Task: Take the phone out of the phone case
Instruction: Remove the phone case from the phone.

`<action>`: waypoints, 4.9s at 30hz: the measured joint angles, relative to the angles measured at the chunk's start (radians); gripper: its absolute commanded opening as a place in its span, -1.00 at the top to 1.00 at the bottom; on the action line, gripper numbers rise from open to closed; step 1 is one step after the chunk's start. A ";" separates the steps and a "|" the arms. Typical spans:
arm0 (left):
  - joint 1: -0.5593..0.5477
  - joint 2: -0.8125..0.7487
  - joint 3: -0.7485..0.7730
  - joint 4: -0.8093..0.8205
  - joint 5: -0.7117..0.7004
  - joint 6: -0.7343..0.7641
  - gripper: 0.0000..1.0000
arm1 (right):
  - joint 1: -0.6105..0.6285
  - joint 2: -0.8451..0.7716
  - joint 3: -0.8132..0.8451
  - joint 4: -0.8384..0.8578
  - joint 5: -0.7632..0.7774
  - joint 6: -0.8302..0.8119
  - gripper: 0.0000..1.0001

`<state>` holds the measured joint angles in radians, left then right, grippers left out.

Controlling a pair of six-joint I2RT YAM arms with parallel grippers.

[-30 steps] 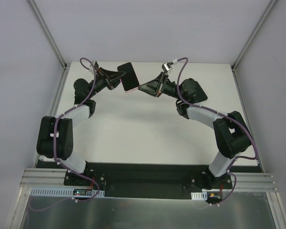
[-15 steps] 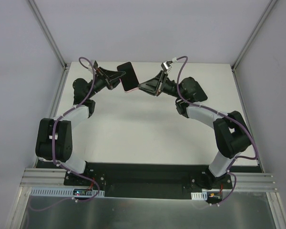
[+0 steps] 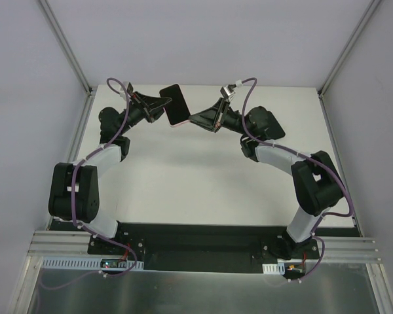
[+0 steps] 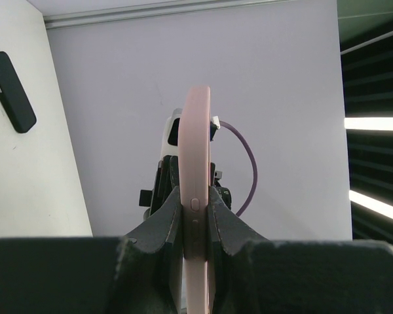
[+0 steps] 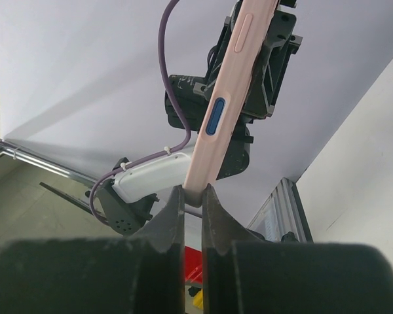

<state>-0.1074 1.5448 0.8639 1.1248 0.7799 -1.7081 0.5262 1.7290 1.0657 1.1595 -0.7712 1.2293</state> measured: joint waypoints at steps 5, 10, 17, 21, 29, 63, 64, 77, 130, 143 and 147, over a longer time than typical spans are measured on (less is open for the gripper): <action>0.000 0.026 -0.004 0.040 0.004 -0.017 1.00 | 0.001 0.000 0.000 0.001 0.001 0.001 0.97; 0.000 0.070 -0.018 0.085 0.012 -0.062 1.00 | 0.002 0.000 0.000 -0.029 -0.002 -0.004 0.97; 0.005 0.100 -0.031 0.122 0.024 -0.093 1.00 | 0.011 -0.002 0.000 -0.059 -0.009 -0.018 0.97; 0.005 0.110 -0.037 0.144 0.029 -0.115 1.00 | 0.019 -0.008 0.000 -0.064 -0.014 -0.026 0.97; 0.005 0.124 -0.050 0.181 0.030 -0.148 1.00 | 0.033 -0.008 0.009 -0.068 -0.023 -0.034 0.97; -0.049 0.140 -0.056 0.227 0.026 -0.281 1.00 | 0.039 -0.045 0.013 -0.014 -0.132 -0.134 -0.50; -0.048 0.133 -0.055 0.216 0.026 -0.257 1.00 | 0.034 -0.045 0.009 -0.002 -0.134 -0.110 -0.55; -0.050 0.029 -0.038 -0.035 0.056 0.085 1.00 | 0.021 -0.070 -0.097 -0.011 -0.025 -0.113 -0.47; -0.008 -0.121 -0.004 -0.210 0.075 0.215 1.00 | 0.092 -0.141 -0.180 -0.064 0.098 -0.223 0.73; 0.000 -0.110 -0.043 -0.196 0.075 0.140 1.00 | 0.101 -0.140 -0.180 -0.051 0.078 -0.225 0.88; 0.005 -0.088 -0.095 -0.195 0.067 0.090 1.00 | 0.105 -0.150 -0.174 -0.135 0.067 -0.270 0.89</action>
<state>-0.1024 1.4570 0.7685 0.9298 0.8467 -1.6180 0.6315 1.5787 0.8913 1.0241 -0.7040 0.9588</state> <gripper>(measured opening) 0.124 0.193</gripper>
